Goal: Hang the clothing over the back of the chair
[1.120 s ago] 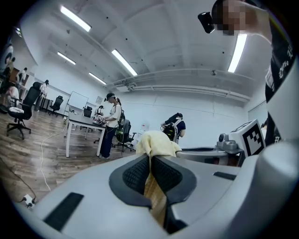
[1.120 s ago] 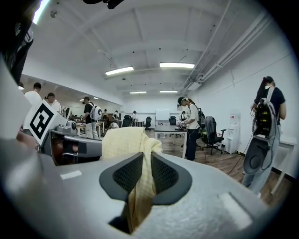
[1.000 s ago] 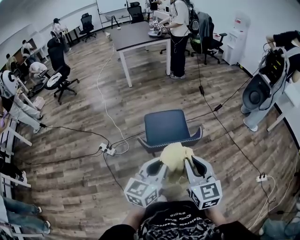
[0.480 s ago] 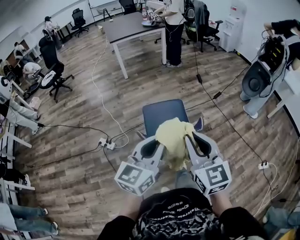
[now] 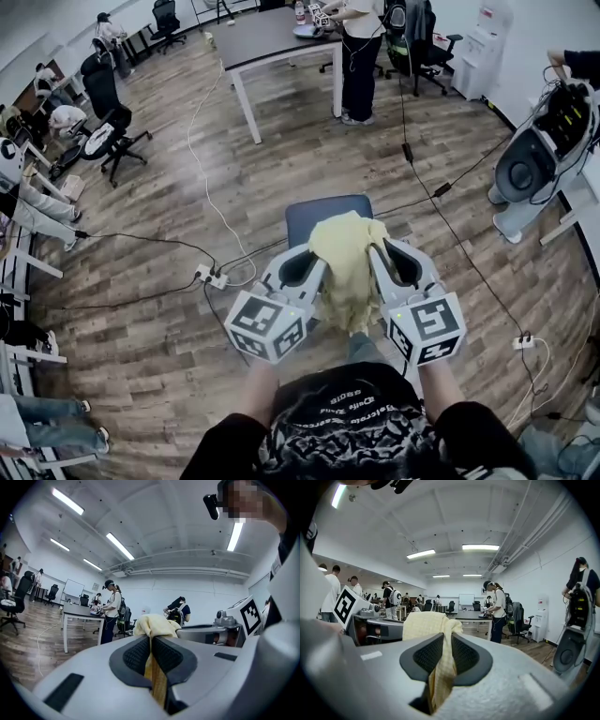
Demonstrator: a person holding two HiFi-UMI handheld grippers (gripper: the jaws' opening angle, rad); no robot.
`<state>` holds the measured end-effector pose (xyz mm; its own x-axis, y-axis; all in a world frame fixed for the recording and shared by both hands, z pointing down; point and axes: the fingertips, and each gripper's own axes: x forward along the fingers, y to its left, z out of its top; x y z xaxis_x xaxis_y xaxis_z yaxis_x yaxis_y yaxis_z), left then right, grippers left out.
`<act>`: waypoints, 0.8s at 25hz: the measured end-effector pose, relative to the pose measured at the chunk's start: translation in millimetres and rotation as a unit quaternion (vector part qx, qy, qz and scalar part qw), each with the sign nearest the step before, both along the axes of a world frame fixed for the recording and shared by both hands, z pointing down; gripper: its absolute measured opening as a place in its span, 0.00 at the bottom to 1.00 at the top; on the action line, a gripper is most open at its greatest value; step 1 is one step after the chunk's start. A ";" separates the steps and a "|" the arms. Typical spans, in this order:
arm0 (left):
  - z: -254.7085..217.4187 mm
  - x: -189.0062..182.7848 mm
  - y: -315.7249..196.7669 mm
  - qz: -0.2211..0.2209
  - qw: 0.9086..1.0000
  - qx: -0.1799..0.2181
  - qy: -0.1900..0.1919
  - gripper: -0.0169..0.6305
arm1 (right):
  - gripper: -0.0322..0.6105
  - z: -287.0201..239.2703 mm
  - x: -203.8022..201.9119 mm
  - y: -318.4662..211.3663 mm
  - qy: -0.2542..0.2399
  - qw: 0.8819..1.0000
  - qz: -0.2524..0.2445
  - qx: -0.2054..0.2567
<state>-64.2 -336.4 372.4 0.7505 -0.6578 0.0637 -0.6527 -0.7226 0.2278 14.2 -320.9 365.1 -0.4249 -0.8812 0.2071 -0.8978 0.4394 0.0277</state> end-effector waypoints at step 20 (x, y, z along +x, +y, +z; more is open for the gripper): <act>36.0 25.7 -78.5 -0.025 0.998 -0.053 -0.016 0.06 | 0.14 39.3 21.2 -90.1 -0.015 0.991 -0.099 -0.086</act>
<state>-38.5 -414.9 408.4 0.7132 -0.6828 0.1584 -0.6955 -0.6614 0.2806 35.4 -411.0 404.5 -0.5945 -0.7321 0.3325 -0.7925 0.6034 -0.0884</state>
